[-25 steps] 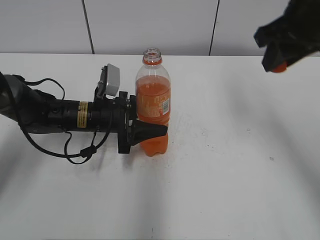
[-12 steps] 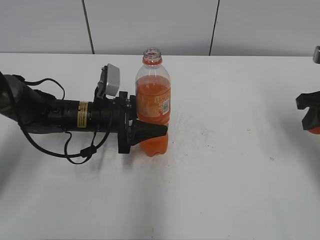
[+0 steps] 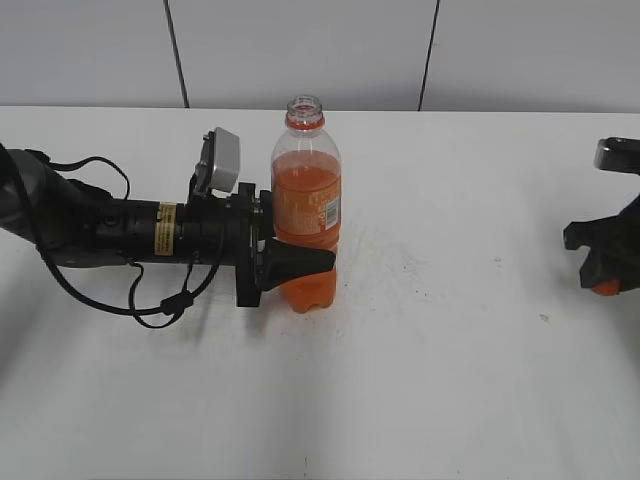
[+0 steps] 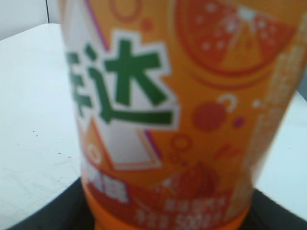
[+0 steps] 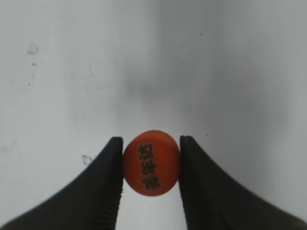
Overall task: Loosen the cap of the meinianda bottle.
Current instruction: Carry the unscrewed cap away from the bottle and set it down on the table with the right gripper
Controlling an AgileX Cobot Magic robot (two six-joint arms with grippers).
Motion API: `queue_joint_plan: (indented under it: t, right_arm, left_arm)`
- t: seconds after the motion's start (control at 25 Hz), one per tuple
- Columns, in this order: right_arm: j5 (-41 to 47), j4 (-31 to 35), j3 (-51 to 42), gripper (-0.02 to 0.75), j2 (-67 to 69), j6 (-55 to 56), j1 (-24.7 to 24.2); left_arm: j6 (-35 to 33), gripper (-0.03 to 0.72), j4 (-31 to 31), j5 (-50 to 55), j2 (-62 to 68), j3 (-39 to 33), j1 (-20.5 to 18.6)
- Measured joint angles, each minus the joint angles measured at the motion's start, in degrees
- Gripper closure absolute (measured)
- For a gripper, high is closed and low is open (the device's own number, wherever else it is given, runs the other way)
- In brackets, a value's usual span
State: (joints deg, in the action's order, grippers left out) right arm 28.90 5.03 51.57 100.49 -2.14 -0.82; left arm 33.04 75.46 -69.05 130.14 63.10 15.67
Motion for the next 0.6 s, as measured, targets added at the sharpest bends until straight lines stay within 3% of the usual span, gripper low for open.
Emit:
queue_joint_plan:
  t: [0.6]
  right_arm:
    - [-0.8, -1.3, 0.0, 0.468, 4.8, -0.1, 0.0]
  left_arm:
    - [0.0, 0.288, 0.0, 0.0, 0.0, 0.0, 0.0]
